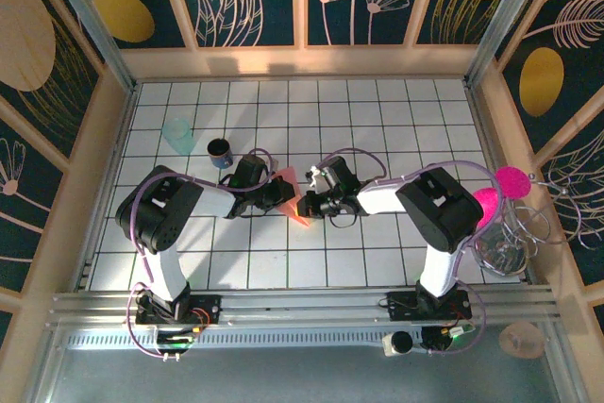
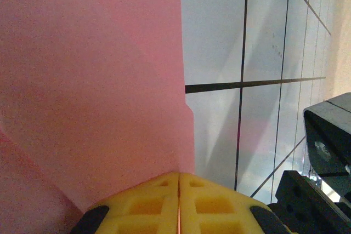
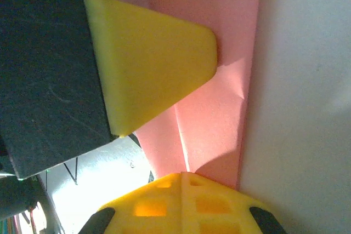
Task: Fold a paper plane with a square sheet of paper (pick it up from the middle)
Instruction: Fourth fold the wing at the center of the table.
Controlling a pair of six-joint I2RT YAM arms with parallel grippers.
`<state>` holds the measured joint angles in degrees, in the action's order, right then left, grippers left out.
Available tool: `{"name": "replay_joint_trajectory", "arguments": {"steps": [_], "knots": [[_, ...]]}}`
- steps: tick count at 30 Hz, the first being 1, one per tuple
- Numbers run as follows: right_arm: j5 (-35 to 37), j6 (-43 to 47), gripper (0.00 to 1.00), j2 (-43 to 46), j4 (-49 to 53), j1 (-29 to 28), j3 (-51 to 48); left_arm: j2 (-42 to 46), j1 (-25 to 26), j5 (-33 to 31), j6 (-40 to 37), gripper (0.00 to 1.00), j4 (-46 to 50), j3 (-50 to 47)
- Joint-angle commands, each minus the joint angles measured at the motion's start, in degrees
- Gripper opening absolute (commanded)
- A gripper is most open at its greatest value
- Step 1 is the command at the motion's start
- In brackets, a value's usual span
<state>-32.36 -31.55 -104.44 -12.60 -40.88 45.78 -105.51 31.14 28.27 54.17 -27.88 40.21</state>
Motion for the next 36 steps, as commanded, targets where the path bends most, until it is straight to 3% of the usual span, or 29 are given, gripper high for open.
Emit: {"name": "replay_joint_trajectory", "arguments": {"steps": [1,13,25,36], "knots": [[1.0,1.8,0.0,-1.43,3.5,-0.77,1.44,-1.87,-0.19,-1.0,-1.39,0.1,4.59,0.67],[3.66,5.41,0.0,-1.98,12.56,-2.13,2.62,-3.65,-0.14,-4.54,-3.16,0.09,11.44,1.88],[2.87,5.73,0.0,8.86,16.78,-2.82,-6.59,-4.05,-0.12,-7.14,-3.66,0.08,13.83,1.45],[7.91,3.32,0.0,18.86,10.21,-1.91,-6.08,-2.19,-0.16,-3.93,-2.75,0.08,9.72,1.28]]}}
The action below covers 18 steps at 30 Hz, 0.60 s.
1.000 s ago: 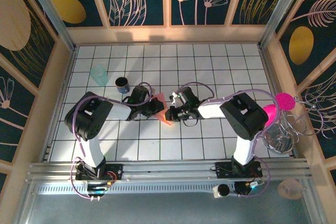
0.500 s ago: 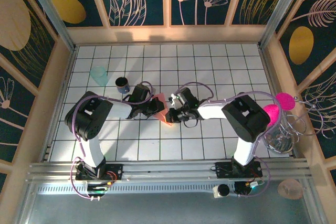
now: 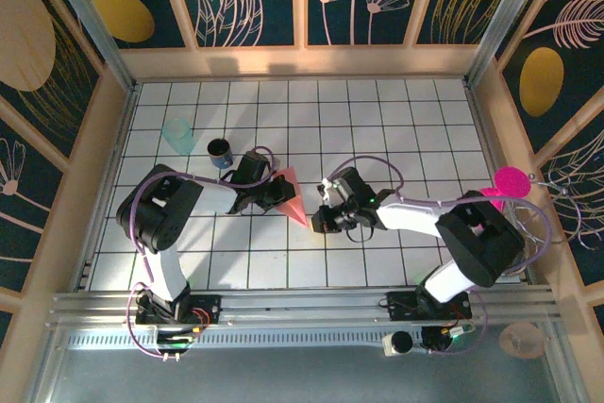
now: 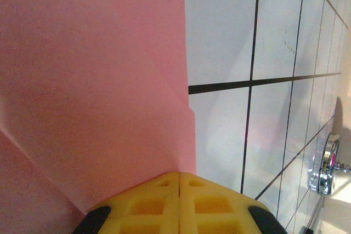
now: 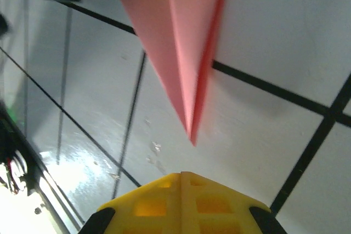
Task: Fold a paper plane with a square sheet of paper (pick it up from the middle)
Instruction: Fourth fold the wing at the center of the table.
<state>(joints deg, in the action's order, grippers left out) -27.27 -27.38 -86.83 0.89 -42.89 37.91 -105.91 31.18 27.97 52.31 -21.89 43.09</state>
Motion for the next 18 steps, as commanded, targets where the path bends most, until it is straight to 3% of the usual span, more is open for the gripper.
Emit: {"name": "replay_joint_trajectory", "arguments": {"steps": [1,8,18], "knots": [[3.38,-1.37,0.0,0.5,-4.45,0.05,2.69,-1.54,-0.21,-3.63,-0.81,0.08,3.55,-1.68],[6.1,-2.86,0.0,-9.1,-5.92,-0.78,9.7,-1.19,-0.18,-3.29,0.75,0.08,2.26,-1.83],[4.17,-2.2,0.0,-13.62,-5.75,-1.22,11.55,-2.06,-0.18,-6.45,3.41,0.08,5.6,-0.83]]}}
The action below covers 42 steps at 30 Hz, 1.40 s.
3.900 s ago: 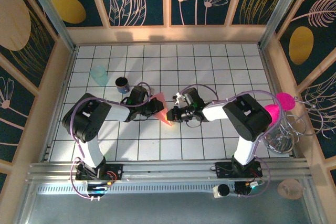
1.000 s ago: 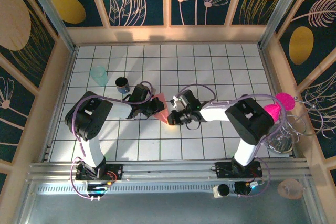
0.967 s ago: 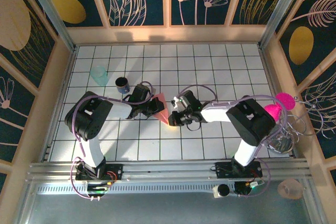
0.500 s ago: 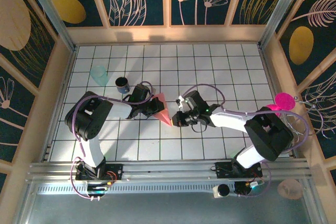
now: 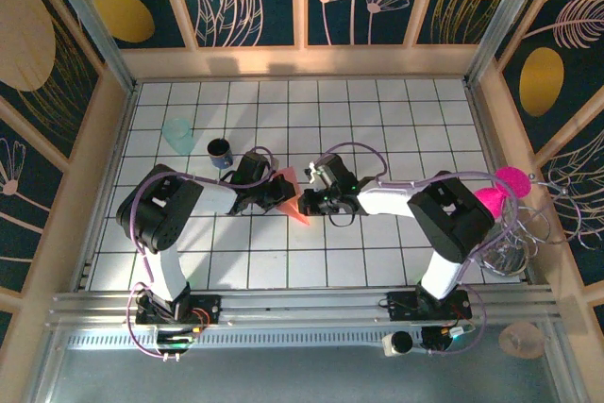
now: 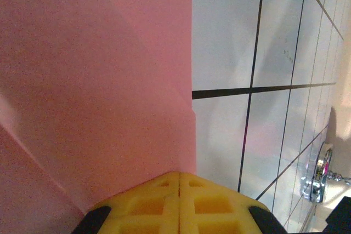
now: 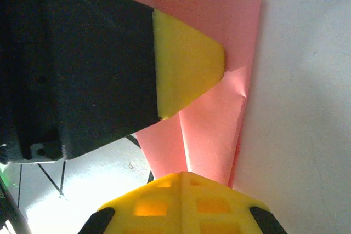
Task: Fold a paper plane with a square sheet of paper (pick it up from the middle)
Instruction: Fourth fold the wing at the center of the table.
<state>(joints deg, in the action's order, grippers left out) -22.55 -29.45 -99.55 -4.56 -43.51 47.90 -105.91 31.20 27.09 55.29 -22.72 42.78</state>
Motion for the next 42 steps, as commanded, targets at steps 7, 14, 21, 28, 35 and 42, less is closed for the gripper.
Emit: {"name": "replay_joint_trajectory", "arguments": {"steps": [7,14,21,28,35,42], "knots": [[-1.45,1.02,0.0,-1.57,0.25,-0.66,1.37,-3.08,-0.22,-6.88,0.17,0.08,8.71,-0.13],[0.25,2.23,0.0,-2.62,3.22,-0.62,1.4,-3.6,-0.26,-7.32,-0.17,0.08,9.73,0.28],[1.79,3.68,0.0,-3.15,6.23,-0.61,0.8,-4.18,-0.23,-8.78,-0.5,0.07,11.28,0.29],[0.24,4.38,0.0,-2.21,7.67,-0.7,-1.26,-4.58,-0.25,-9.33,-0.81,0.07,11.98,0.28],[-1.86,5.85,0.0,2.03,10.89,-1.39,-4.85,-4.1,-0.24,-9.6,-1.27,0.06,12.55,0.37],[-1.53,5.36,0.0,6.29,12.86,-1.37,-7.49,-3.87,-0.25,-9.34,-1.57,0.06,12.6,0.54]]}}
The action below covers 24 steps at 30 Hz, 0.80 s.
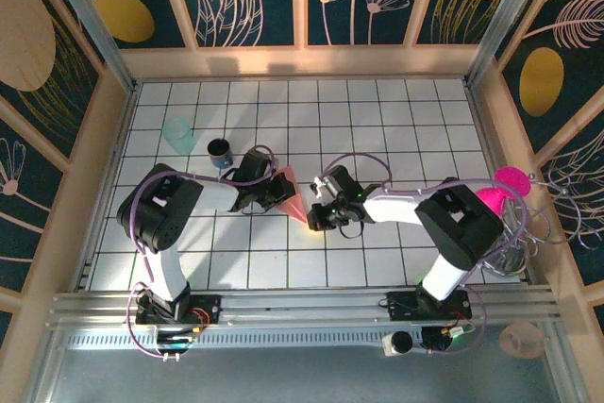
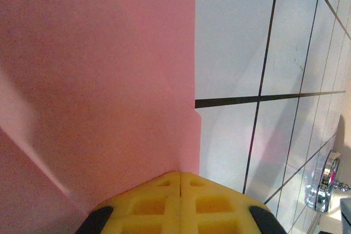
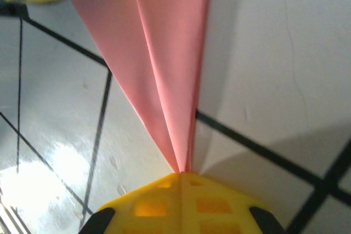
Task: Fold a paper plane with a square sheet of paper (pick it up from the middle)
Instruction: Fourth fold the wing at the center of the table.
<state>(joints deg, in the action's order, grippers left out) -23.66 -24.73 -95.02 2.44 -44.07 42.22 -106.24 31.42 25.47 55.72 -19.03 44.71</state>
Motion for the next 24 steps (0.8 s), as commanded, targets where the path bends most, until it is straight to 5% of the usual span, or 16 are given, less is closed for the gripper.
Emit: {"name": "replay_joint_trajectory", "arguments": {"steps": [1,9,24], "knots": [[-0.15,0.61,0.0,2.41,5.91,-0.77,-1.87,-3.44,-0.48,-7.64,-2.02,0.06,8.74,-1.38],[3.01,-1.55,0.0,8.23,-1.49,0.04,-0.21,-2.2,-0.41,-5.88,-1.89,0.06,6.46,-1.65],[4.59,-3.75,0.0,-6.47,-4.19,0.92,7.62,-0.56,-0.4,-3.16,-1.34,0.06,3.41,-2.02]]}}
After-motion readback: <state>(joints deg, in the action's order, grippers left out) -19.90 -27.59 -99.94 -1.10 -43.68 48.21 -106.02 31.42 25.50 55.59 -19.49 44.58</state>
